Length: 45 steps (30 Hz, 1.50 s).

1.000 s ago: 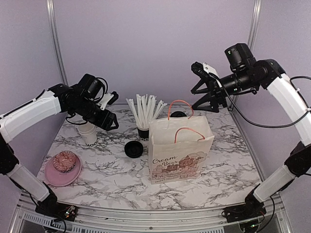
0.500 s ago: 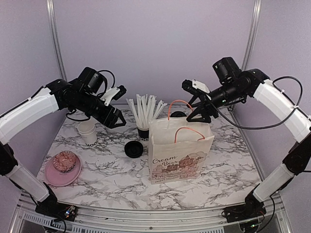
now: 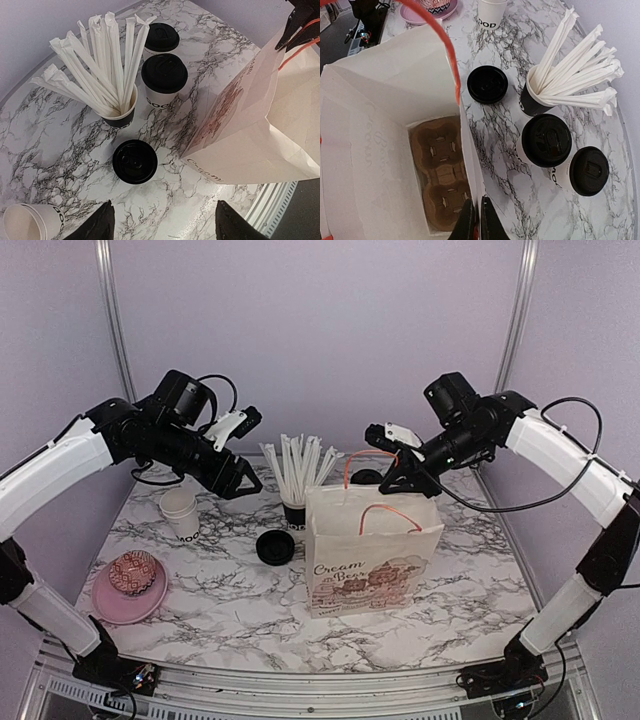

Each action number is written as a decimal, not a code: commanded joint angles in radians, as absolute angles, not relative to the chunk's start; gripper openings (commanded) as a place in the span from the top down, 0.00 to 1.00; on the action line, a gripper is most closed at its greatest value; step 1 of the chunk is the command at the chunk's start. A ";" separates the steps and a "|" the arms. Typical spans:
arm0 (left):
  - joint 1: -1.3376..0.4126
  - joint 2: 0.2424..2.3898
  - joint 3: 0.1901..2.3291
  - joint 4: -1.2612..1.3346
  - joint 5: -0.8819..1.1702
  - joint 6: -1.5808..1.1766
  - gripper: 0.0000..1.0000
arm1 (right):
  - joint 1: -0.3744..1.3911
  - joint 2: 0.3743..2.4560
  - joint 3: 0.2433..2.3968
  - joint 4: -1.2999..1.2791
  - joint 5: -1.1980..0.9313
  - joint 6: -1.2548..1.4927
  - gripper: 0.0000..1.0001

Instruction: Pack the takeout coffee

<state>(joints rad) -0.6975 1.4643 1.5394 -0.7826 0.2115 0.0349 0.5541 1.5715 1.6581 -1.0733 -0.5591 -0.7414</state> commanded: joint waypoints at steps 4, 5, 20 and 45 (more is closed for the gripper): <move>-0.705 1.472 1.589 -0.774 0.235 0.051 0.31 | 0.567 1.507 1.645 -1.133 -0.556 -0.759 1.00; -0.706 1.473 1.591 -0.772 0.236 0.052 0.30 | 0.563 1.499 1.637 -1.138 -0.548 -0.759 1.00; -0.707 1.470 1.557 -0.769 0.239 0.070 0.31 | 0.322 1.455 1.587 -1.303 -0.512 -0.909 1.00; -0.706 1.448 1.491 -0.747 0.245 0.091 0.30 | 0.297 1.466 1.641 -1.367 -0.666 -0.939 1.00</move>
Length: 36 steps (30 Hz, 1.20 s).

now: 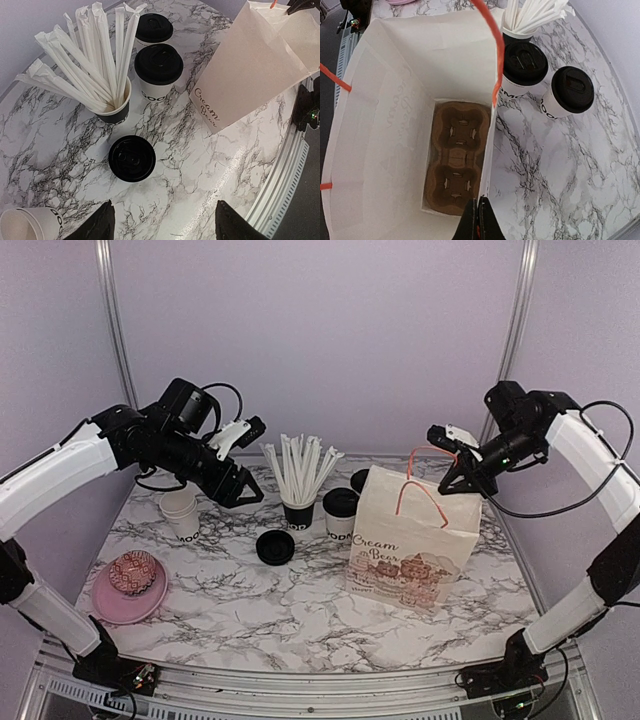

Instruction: Pack the takeout coffee

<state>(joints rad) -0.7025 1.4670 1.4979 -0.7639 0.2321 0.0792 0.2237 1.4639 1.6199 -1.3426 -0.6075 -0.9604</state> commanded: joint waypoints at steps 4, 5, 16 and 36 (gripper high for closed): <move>-0.706 1.442 1.499 -0.748 0.248 0.092 0.31 | 0.370 1.486 1.641 -1.353 -0.695 -0.911 1.00; -0.706 1.440 1.500 -0.748 0.246 0.092 0.30 | 0.383 1.494 1.649 -1.357 -0.710 -0.908 1.00; -0.706 1.382 1.482 -0.754 0.259 0.092 0.31 | 0.588 1.646 1.754 -1.305 -0.744 -0.846 1.00; -0.800 1.333 1.499 -0.680 0.311 0.154 0.28 | 0.772 2.004 2.198 -1.281 -0.751 -0.700 0.82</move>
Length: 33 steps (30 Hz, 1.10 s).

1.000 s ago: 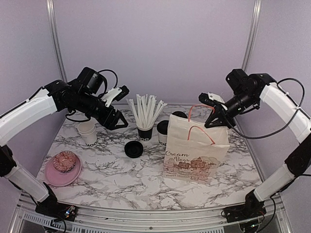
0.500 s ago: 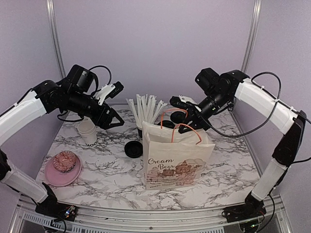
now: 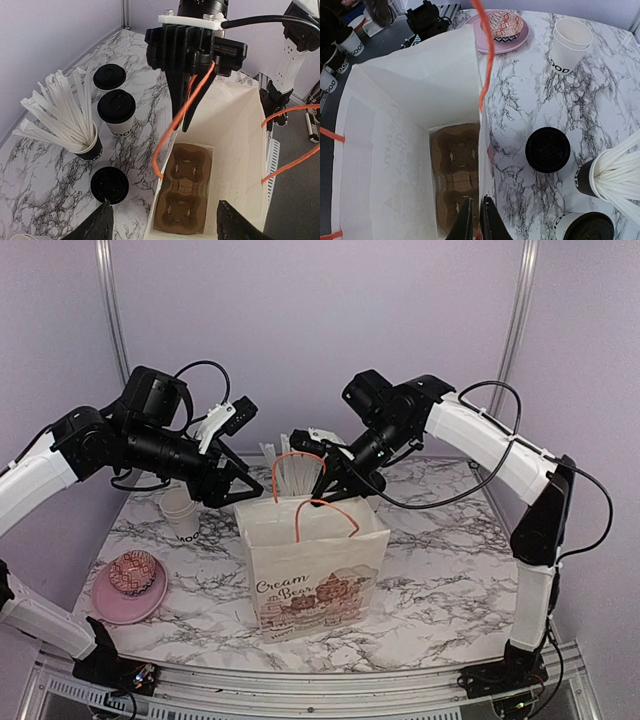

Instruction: Pack the takeout coffee

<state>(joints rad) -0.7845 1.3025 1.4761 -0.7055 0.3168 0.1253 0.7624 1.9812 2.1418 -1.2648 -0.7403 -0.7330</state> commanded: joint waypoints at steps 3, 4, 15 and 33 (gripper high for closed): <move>-0.805 1.358 1.503 -0.680 0.282 0.163 0.29 | 0.765 1.962 2.196 -1.280 -0.747 -0.716 0.54; -0.806 1.368 1.504 -0.680 0.279 0.166 0.28 | 0.757 1.942 2.191 -1.279 -0.754 -0.721 0.49; -0.818 1.462 1.547 -0.685 0.369 0.187 0.33 | 0.560 1.756 2.090 -1.288 -0.760 -0.760 0.31; -0.821 1.535 1.582 -0.806 0.389 0.207 0.72 | 0.460 1.971 2.029 -1.022 -0.171 -0.548 0.20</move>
